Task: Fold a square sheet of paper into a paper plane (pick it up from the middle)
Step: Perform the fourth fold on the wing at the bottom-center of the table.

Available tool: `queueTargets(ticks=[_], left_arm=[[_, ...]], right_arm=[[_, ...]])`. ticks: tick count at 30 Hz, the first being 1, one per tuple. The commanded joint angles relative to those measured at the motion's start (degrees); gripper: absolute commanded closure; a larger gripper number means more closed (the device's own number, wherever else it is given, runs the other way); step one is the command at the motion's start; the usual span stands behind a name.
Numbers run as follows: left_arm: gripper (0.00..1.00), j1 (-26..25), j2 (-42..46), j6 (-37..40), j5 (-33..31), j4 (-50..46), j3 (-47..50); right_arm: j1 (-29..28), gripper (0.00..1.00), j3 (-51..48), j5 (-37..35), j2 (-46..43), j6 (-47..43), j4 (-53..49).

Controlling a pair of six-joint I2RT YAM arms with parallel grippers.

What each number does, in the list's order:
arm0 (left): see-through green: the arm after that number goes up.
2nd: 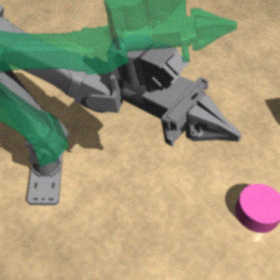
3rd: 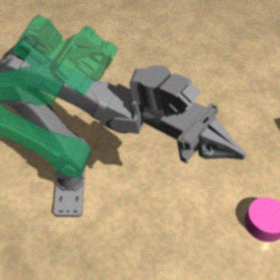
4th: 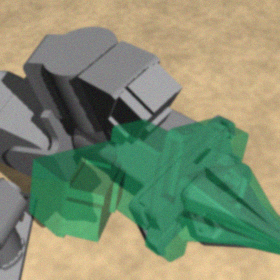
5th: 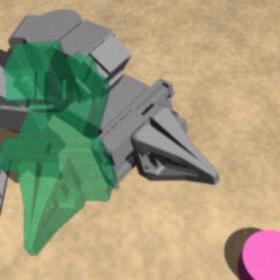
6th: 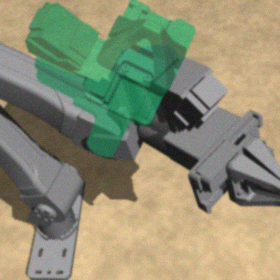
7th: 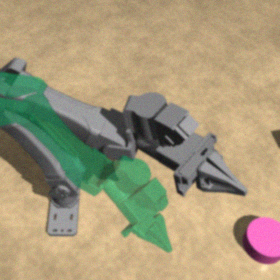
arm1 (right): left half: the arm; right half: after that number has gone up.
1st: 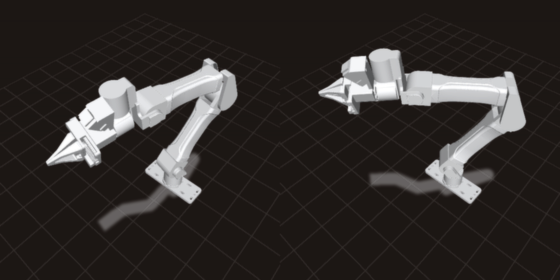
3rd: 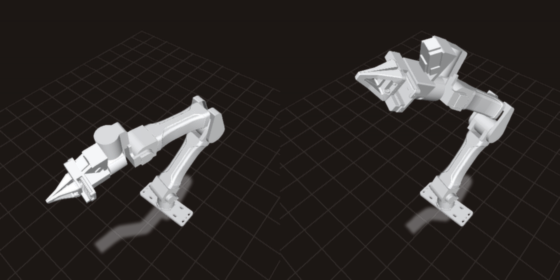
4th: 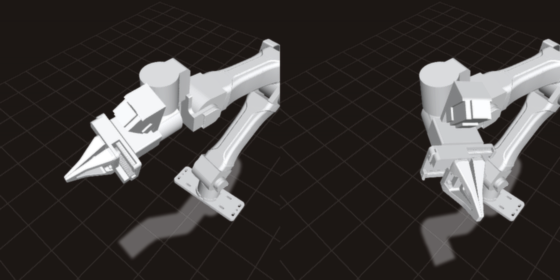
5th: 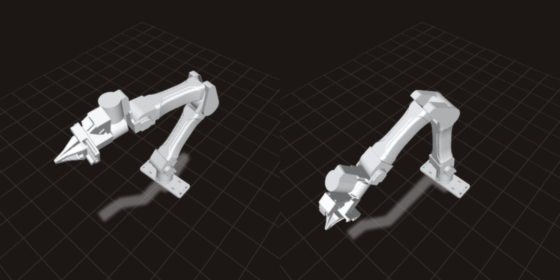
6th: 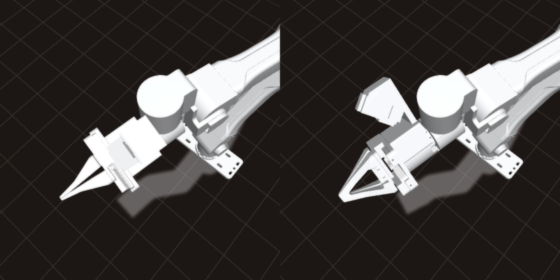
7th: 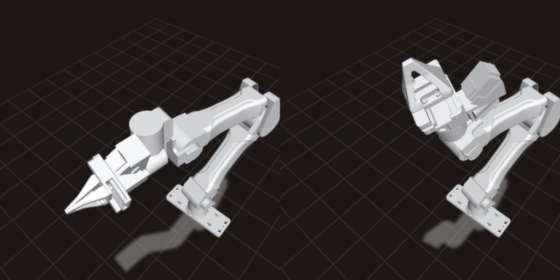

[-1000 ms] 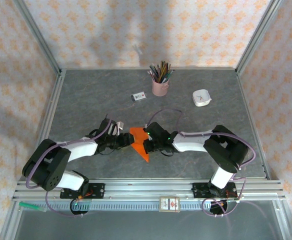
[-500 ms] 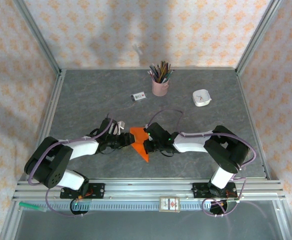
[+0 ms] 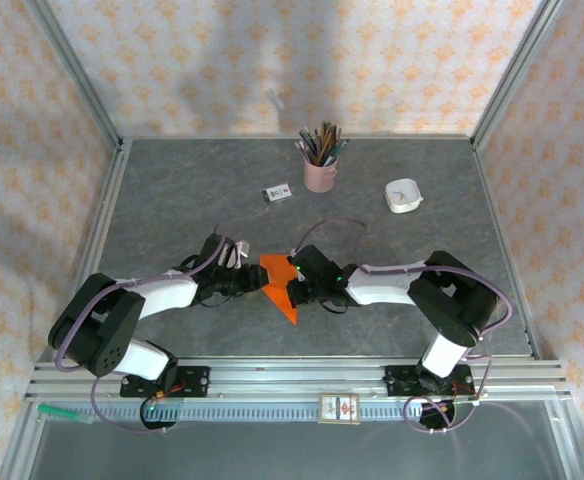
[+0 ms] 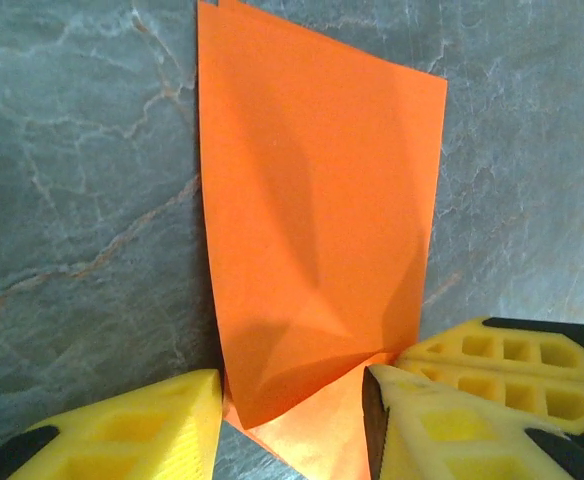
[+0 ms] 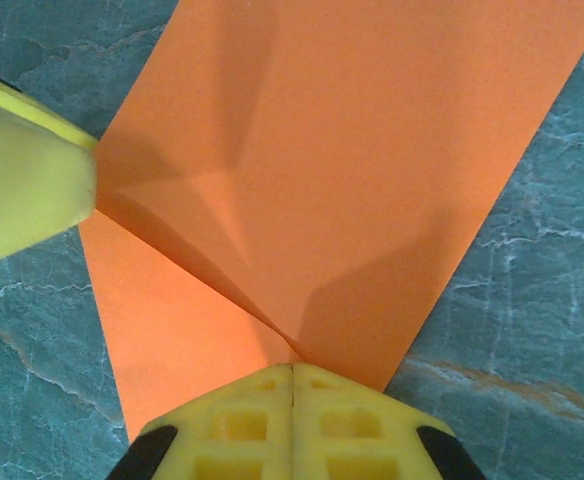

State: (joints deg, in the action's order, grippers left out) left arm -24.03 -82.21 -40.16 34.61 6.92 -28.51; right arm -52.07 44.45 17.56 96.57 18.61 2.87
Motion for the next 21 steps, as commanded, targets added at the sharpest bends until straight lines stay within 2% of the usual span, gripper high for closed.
queueTargets(ticks=[1,15,21], left_arm=[[0.56,-0.2,0.22,2.45,-2.42,-2.87,-2.14],[0.57,-0.22,-0.83,0.82,1.39,0.18,-1.12],[0.57,-0.22,-0.28,0.55,0.64,-0.5,-0.5]], right_arm=[[0.05,1.0,-1.38,-1.74,0.98,0.39,-3.75],[0.09,1.0,-1.81,-2.31,0.89,0.64,-3.75],[0.05,1.0,-1.82,-2.38,0.94,0.56,-3.84]])
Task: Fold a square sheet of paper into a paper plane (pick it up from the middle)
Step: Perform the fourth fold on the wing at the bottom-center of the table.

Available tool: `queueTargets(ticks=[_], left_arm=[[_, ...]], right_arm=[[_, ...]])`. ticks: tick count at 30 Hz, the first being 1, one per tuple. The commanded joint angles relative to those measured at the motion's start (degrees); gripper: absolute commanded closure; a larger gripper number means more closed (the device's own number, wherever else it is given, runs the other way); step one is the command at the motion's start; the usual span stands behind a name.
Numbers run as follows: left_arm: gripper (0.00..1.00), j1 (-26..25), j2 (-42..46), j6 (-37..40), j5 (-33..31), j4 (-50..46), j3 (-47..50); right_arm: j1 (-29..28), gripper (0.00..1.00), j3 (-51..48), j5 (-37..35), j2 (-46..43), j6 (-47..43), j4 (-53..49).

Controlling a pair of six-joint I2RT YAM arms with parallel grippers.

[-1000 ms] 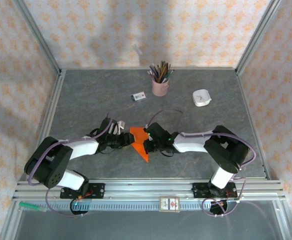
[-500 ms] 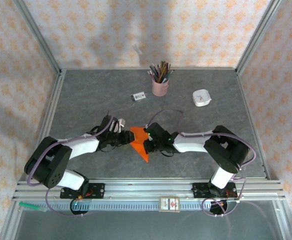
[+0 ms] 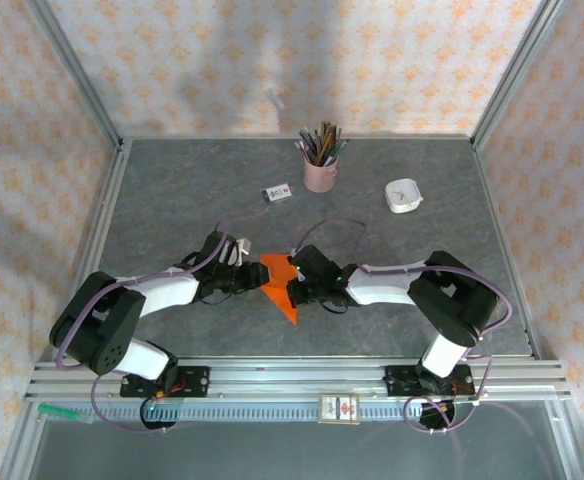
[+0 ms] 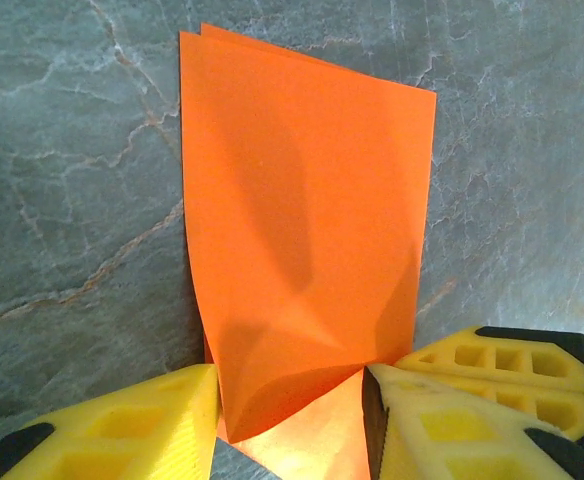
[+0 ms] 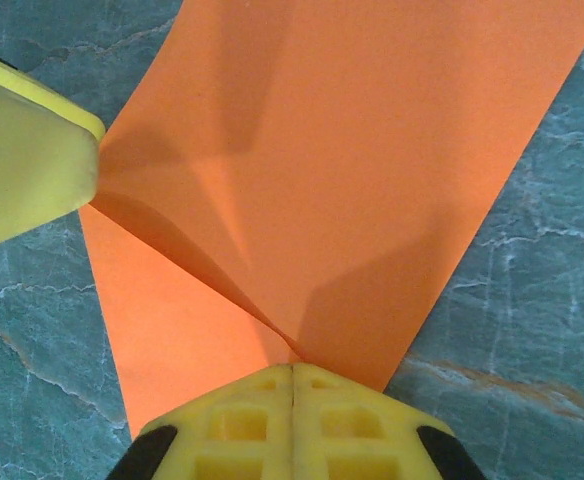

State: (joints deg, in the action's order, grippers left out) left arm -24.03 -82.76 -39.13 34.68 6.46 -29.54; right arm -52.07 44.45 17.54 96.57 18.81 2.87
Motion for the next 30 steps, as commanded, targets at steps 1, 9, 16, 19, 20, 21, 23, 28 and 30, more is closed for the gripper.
queueTargets(ticks=[1,9,16,19,20,21,23,28,30], left_arm=[[0.57,-0.18,0.4,-0.74,0.7,0.16,0.61],[0.57,-0.22,3.01,-4.31,2.83,3.06,3.58],[0.59,-0.21,2.31,-4.24,3.56,4.73,3.65],[0.61,-0.19,1.03,-2.95,3.14,3.75,2.37],[0.62,-0.19,0.78,-2.51,3.04,3.41,1.92],[0.62,-0.14,0.59,-2.27,3.03,3.3,1.7],[0.63,-0.16,0.41,-2.01,3.03,3.25,1.42],[0.65,-0.15,0.48,-1.73,3.2,3.45,1.33],[0.66,-0.14,0.83,-1.41,3.29,3.41,1.41]], right_arm=[[0.08,1.0,-1.82,-2.42,0.98,0.41,-3.84],[0.13,1.0,-1.62,-2.86,0.72,0.2,-4.46],[0.06,1.0,-1.51,-2.87,0.81,-0.07,-4.54],[0.09,1.0,-1.44,-2.86,0.81,-0.12,-4.62],[0.06,1.0,-1.48,-2.95,0.81,-0.17,-4.7],[0.05,1.0,-1.55,-2.95,0.72,-0.17,-4.72],[0.05,1.0,-1.64,-3.13,0.46,-0.08,-4.81],[0.11,1.0,-1.91,-3.31,0.21,0.0,-4.92],[0.05,1.0,-1.91,-3.39,0.19,0.05,-5.07]])
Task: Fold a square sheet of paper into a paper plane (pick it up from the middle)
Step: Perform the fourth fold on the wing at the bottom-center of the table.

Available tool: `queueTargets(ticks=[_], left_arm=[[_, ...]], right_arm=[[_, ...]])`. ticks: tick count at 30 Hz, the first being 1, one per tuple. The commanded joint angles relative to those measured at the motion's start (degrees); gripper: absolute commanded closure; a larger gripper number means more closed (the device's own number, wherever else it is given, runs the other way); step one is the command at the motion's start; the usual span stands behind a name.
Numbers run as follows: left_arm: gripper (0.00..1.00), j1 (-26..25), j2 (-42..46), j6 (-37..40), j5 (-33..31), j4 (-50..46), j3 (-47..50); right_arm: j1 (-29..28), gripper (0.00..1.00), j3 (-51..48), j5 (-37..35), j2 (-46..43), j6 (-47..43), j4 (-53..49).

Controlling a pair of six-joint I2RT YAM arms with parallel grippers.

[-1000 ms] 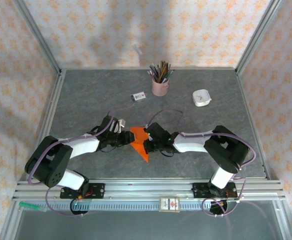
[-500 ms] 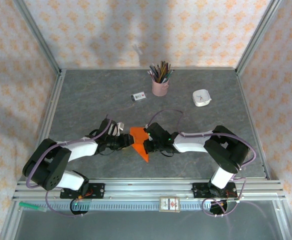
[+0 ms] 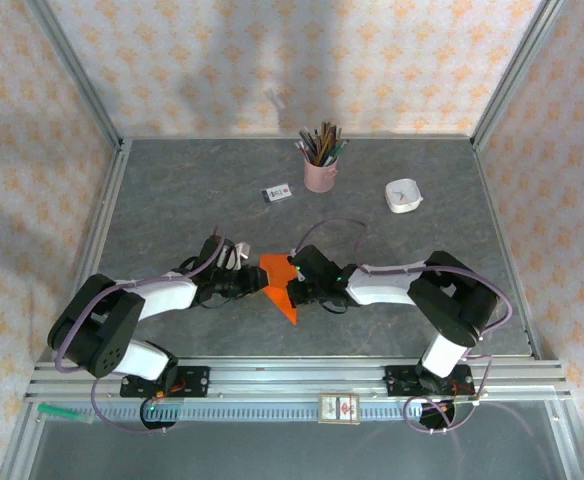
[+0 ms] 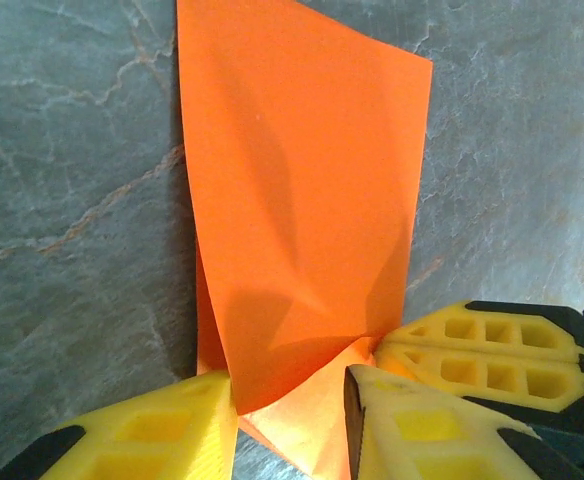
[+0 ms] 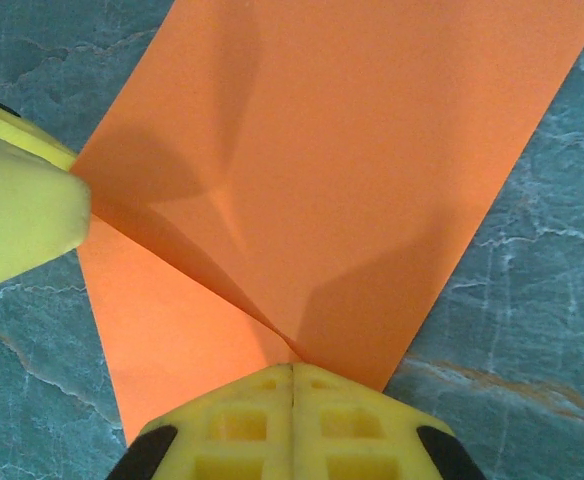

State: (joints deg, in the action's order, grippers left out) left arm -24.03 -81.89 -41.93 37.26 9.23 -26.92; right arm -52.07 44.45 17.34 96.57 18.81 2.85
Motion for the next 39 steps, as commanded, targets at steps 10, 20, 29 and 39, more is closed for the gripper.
queueTargets(ticks=[10,20,29,39], left_arm=[[0.78,-0.14,0.39,3.32,1.42,-0.61,-1.16],[0.95,-0.18,1.05,2.76,0.2,-4.03,-2.44],[1.0,-0.26,7.86,-7.65,-1.83,-6.69,0.03],[1.0,-0.31,13.36,-19.92,-3.33,-9.73,2.0]], right_arm=[[0.13,1.0,-1.56,-3.38,0.54,-0.47,-5.29],[0.05,0.94,0.91,-4.12,0.38,-2.9,-7.39],[0.05,0.78,4.79,-3.92,-7.77,-6.47,-11.53],[-8.76,0.57,-0.45,-9.9,-13.99,-0.69,-1.73]])
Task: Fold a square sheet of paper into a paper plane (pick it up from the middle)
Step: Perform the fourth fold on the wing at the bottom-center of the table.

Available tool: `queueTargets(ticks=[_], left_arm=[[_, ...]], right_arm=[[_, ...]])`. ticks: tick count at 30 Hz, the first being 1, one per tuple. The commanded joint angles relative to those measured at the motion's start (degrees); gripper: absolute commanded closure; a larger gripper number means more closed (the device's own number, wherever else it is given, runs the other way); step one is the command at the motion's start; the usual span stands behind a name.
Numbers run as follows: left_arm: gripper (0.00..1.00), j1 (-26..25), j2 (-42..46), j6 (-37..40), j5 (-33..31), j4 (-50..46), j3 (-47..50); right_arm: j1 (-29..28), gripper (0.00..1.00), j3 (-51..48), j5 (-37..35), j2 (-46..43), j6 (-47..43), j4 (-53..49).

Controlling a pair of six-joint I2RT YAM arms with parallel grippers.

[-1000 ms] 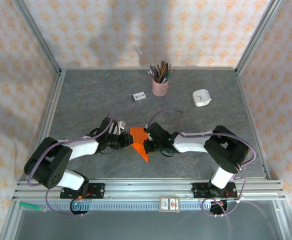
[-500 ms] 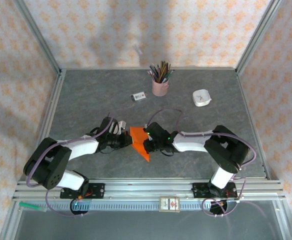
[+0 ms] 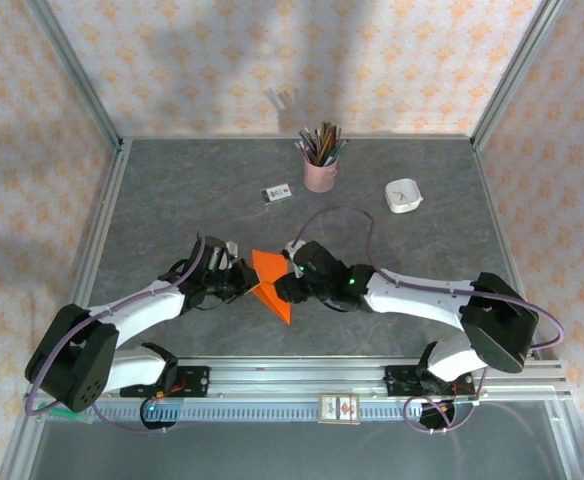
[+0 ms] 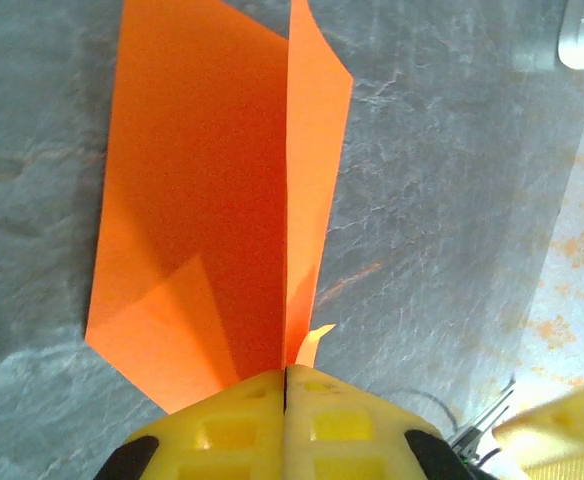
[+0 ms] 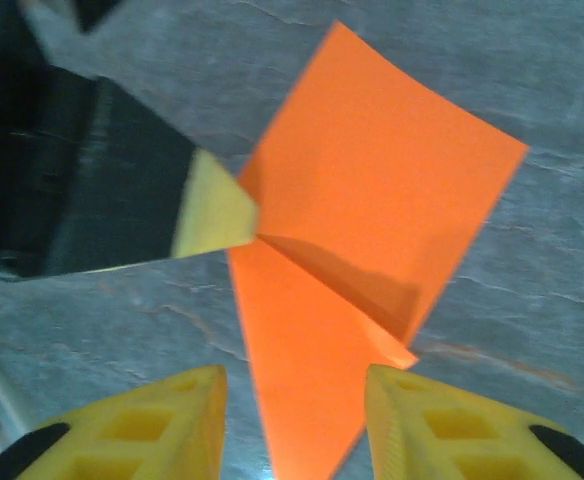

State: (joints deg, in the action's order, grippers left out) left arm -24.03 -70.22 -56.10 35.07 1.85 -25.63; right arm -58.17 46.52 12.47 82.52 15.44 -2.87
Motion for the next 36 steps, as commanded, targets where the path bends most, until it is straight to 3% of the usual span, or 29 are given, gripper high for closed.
queueTargets(ticks=[1,12,28,36], left_arm=[[1.0,-0.31,2.02,-6.53,-1.23,-2.9,0.44],[1.0,-0.31,0.31,-7.36,0.35,-7.68,-2.3],[1.0,-0.3,0.05,-6.16,0.57,-8.2,-2.59],[1.0,-0.31,-0.25,-6.57,0.79,-6.97,-1.37]], right_arm=[[-4.02,0.57,-3.25,-6.66,0.46,3.33,5.65],[-11.11,0.58,-4.95,-20.66,7.87,5.93,13.1],[-13.9,0.56,0.77,-25.67,17.07,5.89,12.07],[-13.9,0.6,2.95,-26.6,19.06,6.13,10.88]])
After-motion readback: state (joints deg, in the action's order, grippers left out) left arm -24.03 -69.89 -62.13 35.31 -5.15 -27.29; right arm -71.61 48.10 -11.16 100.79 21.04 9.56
